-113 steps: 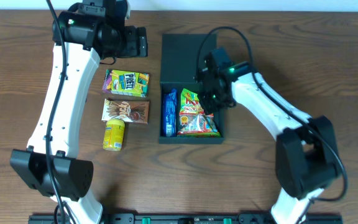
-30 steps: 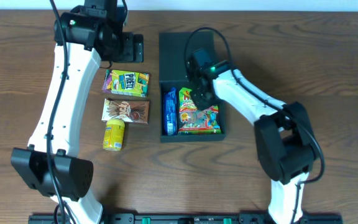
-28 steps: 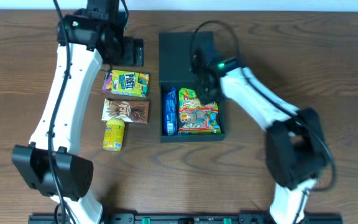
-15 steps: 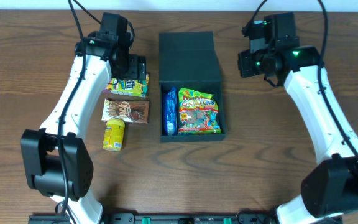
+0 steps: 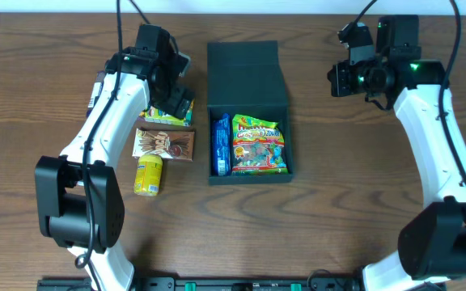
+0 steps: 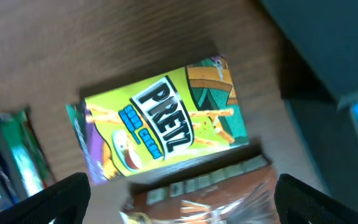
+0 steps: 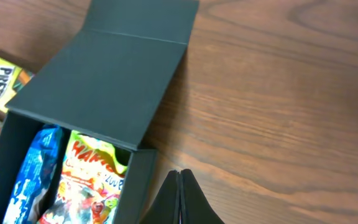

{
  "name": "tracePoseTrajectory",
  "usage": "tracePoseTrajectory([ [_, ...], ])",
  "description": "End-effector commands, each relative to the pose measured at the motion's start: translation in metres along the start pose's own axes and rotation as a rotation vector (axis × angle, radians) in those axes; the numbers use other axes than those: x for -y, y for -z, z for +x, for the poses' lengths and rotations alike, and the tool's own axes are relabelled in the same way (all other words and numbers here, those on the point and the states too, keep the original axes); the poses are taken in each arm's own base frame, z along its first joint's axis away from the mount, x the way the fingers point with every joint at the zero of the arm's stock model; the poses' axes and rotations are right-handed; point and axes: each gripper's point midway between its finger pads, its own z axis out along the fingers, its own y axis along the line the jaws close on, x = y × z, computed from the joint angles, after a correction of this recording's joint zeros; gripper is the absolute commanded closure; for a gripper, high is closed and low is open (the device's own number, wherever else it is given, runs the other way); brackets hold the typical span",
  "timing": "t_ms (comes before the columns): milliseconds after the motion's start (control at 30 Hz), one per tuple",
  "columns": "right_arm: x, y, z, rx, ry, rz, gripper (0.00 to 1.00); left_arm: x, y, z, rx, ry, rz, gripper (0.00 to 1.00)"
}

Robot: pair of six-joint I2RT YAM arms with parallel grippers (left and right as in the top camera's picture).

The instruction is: Pack container

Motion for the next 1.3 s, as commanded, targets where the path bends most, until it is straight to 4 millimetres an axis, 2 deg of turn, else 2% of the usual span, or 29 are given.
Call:
tracePoseTrajectory([
  [0,-0.007,-0.002,0.000,-0.002,0.028,-0.035,0.98,0.001,-0.005,0.004,-0.013,-0.313,0.013,0.05],
  [100,-0.008,-0.002,0.002,-0.008,0.026,-0.036,0.98,-0.002,-0.005,0.001,0.000,-0.473,0.001,0.04],
  [267,-0.009,-0.002,0.005,-0.023,-0.009,-0.038,0.98,-0.018,-0.004,-0.011,0.056,-0.481,-0.034,0.05],
  [400,-0.007,-0.002,0.008,-0.035,-0.007,-0.033,0.98,-0.020,-0.003,-0.009,0.106,-0.611,0.029,0.04],
  [600,-0.006,-0.002,0.008,-0.032,0.029,-0.026,0.98,-0.037,-0.002,-0.002,0.113,-0.782,0.017,0.05],
  [700,-0.006,-0.001,0.008,-0.032,0.064,-0.027,0.98,-0.034,-0.003,0.004,0.113,-0.865,0.048,0.05],
  [800,-0.006,-0.001,0.008,-0.031,0.086,-0.032,0.99,-0.032,-0.014,0.009,0.097,-0.918,0.077,0.05],
  [833,-0.008,-0.001,0.008,-0.030,0.095,-0.042,0.95,-0.031,-0.025,0.014,0.078,-0.940,0.093,0.04],
  [867,-0.010,-0.001,0.008,-0.029,0.105,-0.054,0.81,-0.031,-0.033,0.017,0.062,-0.953,0.104,0.04],
  [900,-0.013,-0.001,0.008,-0.029,0.119,-0.073,0.59,-0.033,-0.044,0.022,0.037,-0.968,0.112,0.05],
  [933,-0.018,-0.001,0.009,-0.029,0.133,-0.099,0.46,-0.035,-0.053,0.025,0.016,-0.978,0.112,0.05],
  [1000,-0.030,0.001,0.011,-0.028,0.162,-0.170,0.28,-0.044,-0.075,0.029,-0.030,-0.985,0.087,0.04],
  [1133,-0.048,0.005,0.019,-0.039,0.210,-0.275,0.26,-0.048,-0.097,0.027,-0.033,-0.995,0.071,0.03],
  [1267,-0.052,0.007,0.022,-0.044,0.228,-0.302,0.26,-0.049,-0.100,0.021,-0.006,-1.004,0.058,0.01],
])
